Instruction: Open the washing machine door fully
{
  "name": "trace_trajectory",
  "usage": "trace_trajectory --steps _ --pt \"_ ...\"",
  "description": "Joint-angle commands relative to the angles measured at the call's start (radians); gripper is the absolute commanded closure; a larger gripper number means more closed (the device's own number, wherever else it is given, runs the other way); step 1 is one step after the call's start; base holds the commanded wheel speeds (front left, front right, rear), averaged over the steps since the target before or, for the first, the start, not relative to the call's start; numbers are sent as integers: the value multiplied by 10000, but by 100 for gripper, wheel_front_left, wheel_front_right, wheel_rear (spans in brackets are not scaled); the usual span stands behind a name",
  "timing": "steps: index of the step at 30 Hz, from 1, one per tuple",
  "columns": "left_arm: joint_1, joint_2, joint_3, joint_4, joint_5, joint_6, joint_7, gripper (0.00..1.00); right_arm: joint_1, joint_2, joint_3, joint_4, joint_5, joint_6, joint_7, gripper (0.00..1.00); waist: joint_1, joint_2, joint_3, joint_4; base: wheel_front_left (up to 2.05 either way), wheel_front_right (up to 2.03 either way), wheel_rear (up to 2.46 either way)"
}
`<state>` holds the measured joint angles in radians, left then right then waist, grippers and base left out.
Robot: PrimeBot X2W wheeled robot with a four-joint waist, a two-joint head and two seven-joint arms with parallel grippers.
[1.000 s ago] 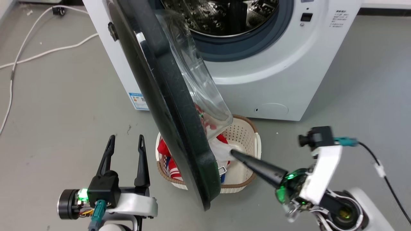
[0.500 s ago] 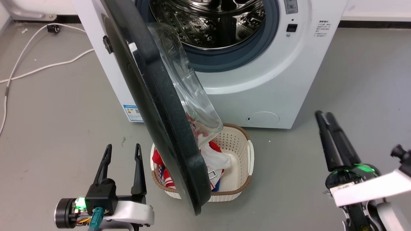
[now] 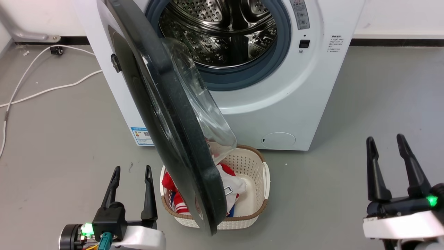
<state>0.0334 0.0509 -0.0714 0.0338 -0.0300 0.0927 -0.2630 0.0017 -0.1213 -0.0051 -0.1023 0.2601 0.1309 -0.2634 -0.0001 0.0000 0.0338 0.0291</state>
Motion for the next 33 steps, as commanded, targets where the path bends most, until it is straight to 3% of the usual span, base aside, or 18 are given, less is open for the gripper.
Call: trace_trajectory --steps 1,6,14,29,30,31,33 --pt "71 -8 -22 -7 -7 39 -27 0 259 124 -36 -78 -380 -1 -14 0 1 0 -42 9 0 0 0" --pt "162 -9 -69 0 -64 78 -27 0 754 497 -14 -72 -1100 -3 -17 0 1 0 -174 34 0 0 0" --pt "230 -8 -106 34 -73 101 -27 0 1374 722 -45 278 -1259 -1 -18 0 1 0 -292 98 0 0 0" --pt "303 -8 -57 35 -179 205 -27 0 1653 727 -102 567 -803 -3 -19 0 1 0 -375 158 0 0 0" --pt "310 -8 -29 13 -180 259 -27 44 1655 727 -98 571 -808 -1 -17 0 1 0 -377 158 0 0 0" --pt "305 -6 2 -41 -153 303 -27 100 1656 728 -97 575 -808 -1 -17 0 1 0 -379 155 0 0 0" --pt "353 -11 -24 16 -133 267 -27 100 1655 728 -90 584 -822 -3 -17 0 1 0 -386 151 0 0 0"
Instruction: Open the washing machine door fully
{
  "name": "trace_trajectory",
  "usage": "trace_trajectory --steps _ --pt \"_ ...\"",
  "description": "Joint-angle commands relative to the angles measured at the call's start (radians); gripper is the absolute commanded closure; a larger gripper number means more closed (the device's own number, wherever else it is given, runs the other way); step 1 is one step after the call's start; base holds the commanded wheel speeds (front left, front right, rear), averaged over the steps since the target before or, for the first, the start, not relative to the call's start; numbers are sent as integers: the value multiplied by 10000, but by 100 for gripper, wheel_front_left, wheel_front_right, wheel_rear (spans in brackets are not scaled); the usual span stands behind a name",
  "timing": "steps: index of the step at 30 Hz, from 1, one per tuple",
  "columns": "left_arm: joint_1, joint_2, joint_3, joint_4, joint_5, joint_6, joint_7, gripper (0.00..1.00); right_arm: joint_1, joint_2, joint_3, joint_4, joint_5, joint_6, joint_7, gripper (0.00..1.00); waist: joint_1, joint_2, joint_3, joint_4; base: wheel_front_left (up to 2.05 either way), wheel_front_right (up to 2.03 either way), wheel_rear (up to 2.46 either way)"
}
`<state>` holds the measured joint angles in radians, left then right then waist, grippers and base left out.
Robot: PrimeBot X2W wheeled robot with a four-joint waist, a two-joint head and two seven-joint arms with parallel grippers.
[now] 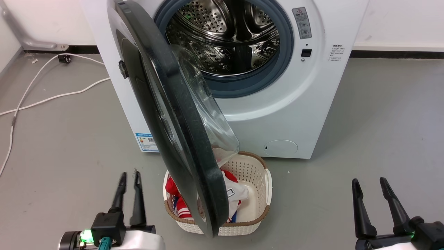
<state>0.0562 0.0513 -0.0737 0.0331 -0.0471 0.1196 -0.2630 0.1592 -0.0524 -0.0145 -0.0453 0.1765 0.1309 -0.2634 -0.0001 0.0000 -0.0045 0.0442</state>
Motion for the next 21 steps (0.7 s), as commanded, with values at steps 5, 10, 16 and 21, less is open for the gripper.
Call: trace_trajectory --steps 5,10,16,21 --pt "-61 -7 108 -236 185 21 -27 100 29 40 -3 19 -119 -1 -17 0 1 0 -19 -7 0 0 0" --pt "-425 243 310 -882 429 58 -27 100 0 39 -33 -56 -168 -3 -19 0 1 0 -7 29 0 0 0" --pt "-875 598 63 -2291 914 154 -27 100 12 39 -33 -70 -164 -1 -19 0 1 0 17 44 0 0 0" --pt "-1202 816 -609 -3312 1311 282 -25 100 -52 38 15 -55 -148 -1 -18 0 1 0 14 43 0 0 0"
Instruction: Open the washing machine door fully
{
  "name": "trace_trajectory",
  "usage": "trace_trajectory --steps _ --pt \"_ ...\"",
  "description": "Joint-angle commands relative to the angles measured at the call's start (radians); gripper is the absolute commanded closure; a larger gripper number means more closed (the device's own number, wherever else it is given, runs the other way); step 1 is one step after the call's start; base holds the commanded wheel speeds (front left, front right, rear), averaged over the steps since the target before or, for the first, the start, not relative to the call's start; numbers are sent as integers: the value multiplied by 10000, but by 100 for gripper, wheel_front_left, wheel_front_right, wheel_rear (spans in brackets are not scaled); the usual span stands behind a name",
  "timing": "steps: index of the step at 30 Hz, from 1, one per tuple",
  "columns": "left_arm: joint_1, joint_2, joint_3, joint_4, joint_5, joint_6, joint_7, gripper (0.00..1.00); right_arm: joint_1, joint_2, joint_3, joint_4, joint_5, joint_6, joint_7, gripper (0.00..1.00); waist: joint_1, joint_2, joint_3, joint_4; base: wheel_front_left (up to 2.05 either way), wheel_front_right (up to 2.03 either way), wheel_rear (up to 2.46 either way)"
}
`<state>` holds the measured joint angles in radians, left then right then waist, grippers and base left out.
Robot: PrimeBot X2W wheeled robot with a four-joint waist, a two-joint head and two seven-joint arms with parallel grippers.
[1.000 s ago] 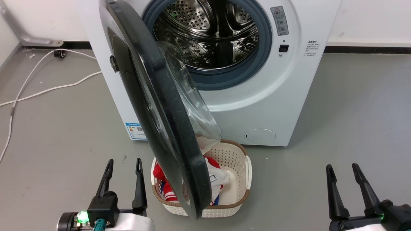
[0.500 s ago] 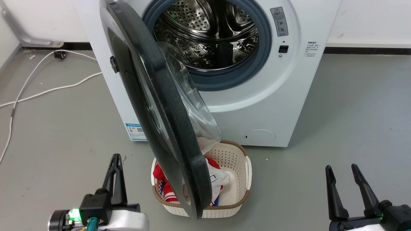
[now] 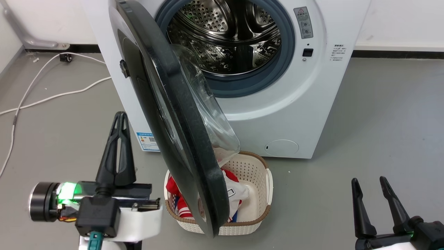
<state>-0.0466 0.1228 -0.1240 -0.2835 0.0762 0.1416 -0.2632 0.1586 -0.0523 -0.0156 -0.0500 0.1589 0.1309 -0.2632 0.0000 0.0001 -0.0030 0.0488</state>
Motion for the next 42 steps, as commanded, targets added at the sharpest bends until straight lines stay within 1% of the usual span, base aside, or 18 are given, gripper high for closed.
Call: trace_trajectory --steps 1,6,12,13,30,35,42 --pt "-255 121 -274 -316 137 76 -24 100 -62 37 39 -15 31 -3 -20 0 0 -1 -2 -6 0 0 0" --pt "-662 214 -1215 -868 379 6 -24 100 -87 36 105 -27 1 -1 -20 0 0 -1 -14 -13 0 0 0" --pt "-1139 243 -2398 -1043 469 -149 -22 100 -110 36 165 -28 -47 -3 -20 0 0 -1 -20 -31 0 0 0" --pt "-1139 243 -2398 -1043 469 -149 -22 100 -110 36 165 -28 -47 -3 -20 0 0 -1 -20 -31 0 0 0" --pt "-1467 -262 -5669 -95 -30 -595 -23 100 -297 37 317 78 -28 -1 -21 0 0 -1 51 -87 0 0 0" --pt "-1413 -344 -6293 308 -219 -674 -23 100 -368 37 363 96 -9 -3 -20 0 0 -1 106 -112 0 0 0" --pt "-1257 -388 -6708 881 -471 -590 -23 100 -409 37 371 119 -1 -3 -20 0 0 -1 278 -112 0 0 0"
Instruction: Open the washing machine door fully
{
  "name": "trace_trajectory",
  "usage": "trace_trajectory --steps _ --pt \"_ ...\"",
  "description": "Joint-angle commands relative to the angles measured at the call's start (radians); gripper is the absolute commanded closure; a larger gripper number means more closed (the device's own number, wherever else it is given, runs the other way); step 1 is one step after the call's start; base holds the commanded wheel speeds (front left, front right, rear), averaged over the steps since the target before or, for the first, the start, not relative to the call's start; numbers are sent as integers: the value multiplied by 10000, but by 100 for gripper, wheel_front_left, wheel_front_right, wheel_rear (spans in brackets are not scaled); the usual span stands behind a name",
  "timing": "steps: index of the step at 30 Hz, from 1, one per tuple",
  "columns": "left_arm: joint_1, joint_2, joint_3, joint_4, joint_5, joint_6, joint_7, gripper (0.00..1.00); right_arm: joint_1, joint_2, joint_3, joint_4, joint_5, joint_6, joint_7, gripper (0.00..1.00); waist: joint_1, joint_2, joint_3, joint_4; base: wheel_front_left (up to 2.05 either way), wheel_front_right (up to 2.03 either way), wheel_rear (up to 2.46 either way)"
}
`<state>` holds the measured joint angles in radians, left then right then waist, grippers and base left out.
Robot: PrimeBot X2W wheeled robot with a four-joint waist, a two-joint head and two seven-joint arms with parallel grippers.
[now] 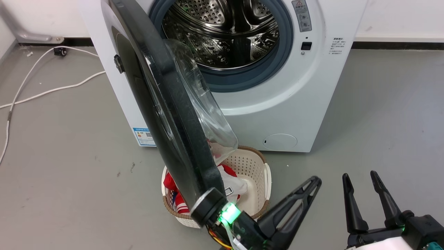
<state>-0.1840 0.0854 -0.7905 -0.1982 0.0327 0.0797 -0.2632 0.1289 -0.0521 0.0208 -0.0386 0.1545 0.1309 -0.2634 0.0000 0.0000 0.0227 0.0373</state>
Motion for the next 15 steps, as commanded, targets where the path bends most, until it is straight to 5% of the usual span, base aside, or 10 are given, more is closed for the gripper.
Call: trace_trajectory --steps 1,15 --pt "158 -11 -92 116 -65 28 -23 100 -125 35 10 15 41 -3 -18 0 0 0 48 6 0 0 0" --pt "808 197 201 1371 -673 320 -23 100 -487 35 52 115 -22 -1 -18 0 0 0 576 3 0 0 0"
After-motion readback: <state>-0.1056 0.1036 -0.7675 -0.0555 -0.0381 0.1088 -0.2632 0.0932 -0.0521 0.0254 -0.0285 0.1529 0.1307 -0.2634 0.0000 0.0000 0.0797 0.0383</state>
